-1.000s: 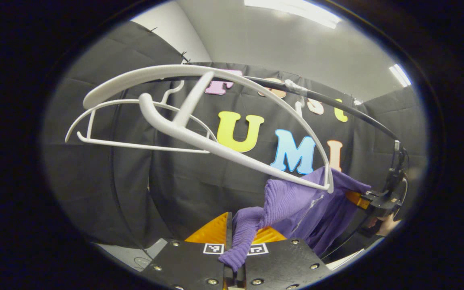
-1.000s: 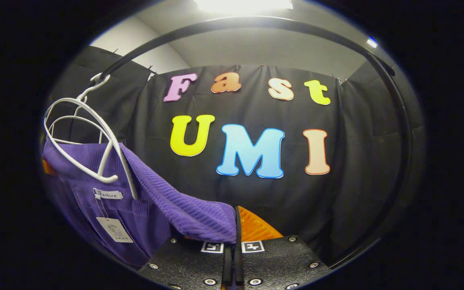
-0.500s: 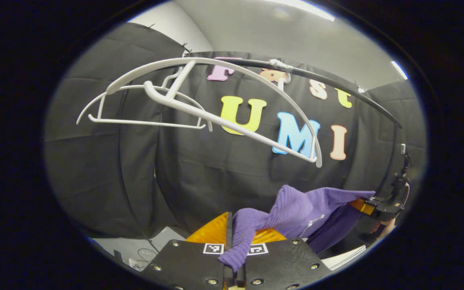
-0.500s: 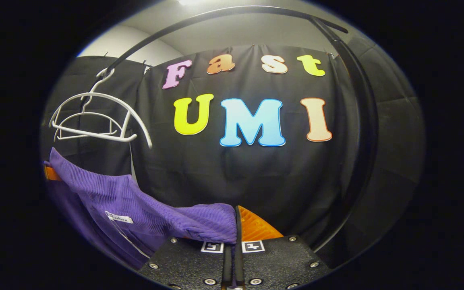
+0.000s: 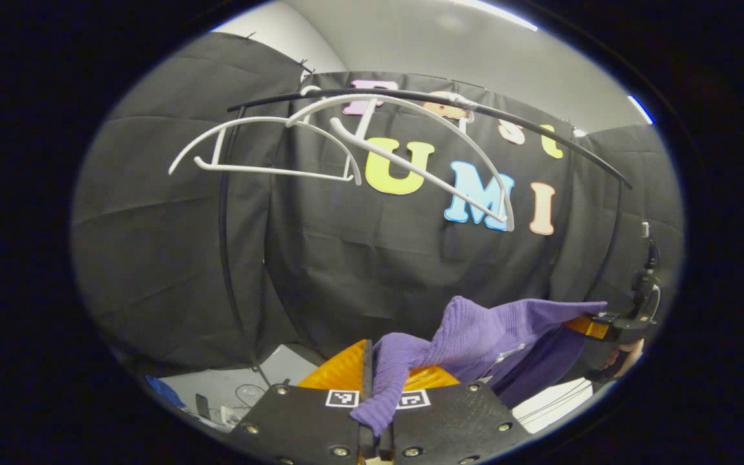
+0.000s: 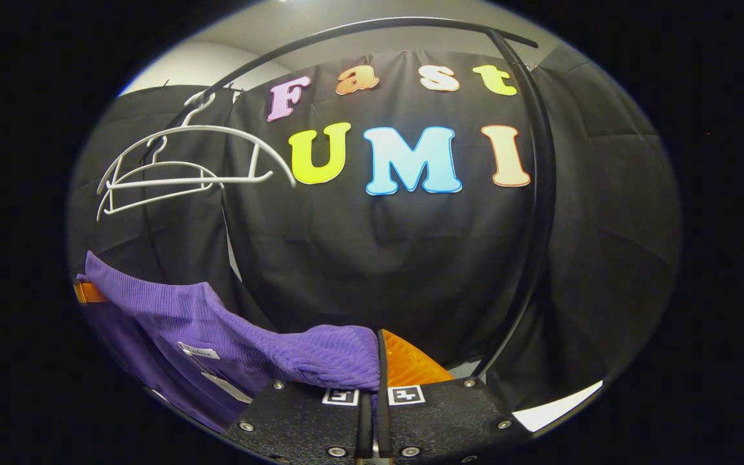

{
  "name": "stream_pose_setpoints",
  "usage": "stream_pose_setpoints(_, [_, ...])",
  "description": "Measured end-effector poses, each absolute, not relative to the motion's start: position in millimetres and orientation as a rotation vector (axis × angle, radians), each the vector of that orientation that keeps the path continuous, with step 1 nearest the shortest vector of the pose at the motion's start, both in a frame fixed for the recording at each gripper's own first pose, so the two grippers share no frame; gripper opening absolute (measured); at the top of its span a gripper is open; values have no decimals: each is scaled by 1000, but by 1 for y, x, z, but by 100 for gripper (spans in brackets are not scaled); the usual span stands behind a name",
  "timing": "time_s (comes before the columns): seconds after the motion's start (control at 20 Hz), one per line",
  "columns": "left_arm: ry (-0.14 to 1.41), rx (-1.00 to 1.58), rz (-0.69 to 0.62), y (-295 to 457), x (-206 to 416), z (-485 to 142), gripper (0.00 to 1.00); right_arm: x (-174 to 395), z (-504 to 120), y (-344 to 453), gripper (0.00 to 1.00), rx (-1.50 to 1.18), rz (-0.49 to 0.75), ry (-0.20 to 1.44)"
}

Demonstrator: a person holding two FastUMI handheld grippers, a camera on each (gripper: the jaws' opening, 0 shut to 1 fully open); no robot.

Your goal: Grasp the clothes on the hanger with both hands and then place them into the laundry hamper below.

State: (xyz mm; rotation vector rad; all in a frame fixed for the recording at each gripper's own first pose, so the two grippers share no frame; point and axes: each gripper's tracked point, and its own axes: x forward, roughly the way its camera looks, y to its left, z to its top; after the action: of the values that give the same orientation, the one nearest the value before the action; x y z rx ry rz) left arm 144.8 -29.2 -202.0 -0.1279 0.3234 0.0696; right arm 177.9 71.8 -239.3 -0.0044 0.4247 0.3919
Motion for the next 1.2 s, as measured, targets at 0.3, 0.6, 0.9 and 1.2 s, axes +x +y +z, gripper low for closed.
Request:
stream_pose_setpoints(0.3, [400, -114, -77, 7, 77, -246, 0, 79, -252, 92, 4, 13, 250, 537])
stream_pose_setpoints(0.6, [479, -164, -162, 54, 17, -284, 0, -1, -259, 116, 4, -2, 191, 601])
stream_pose_setpoints(0.9, [557, -185, -180, 46, 10, -334, 0, -41, -295, 130, 5, 1, 183, 686])
stream_pose_setpoints(1.2, [686, -173, -237, 19, 21, -413, 0, -61, -349, 133, 3, -7, 153, 777])
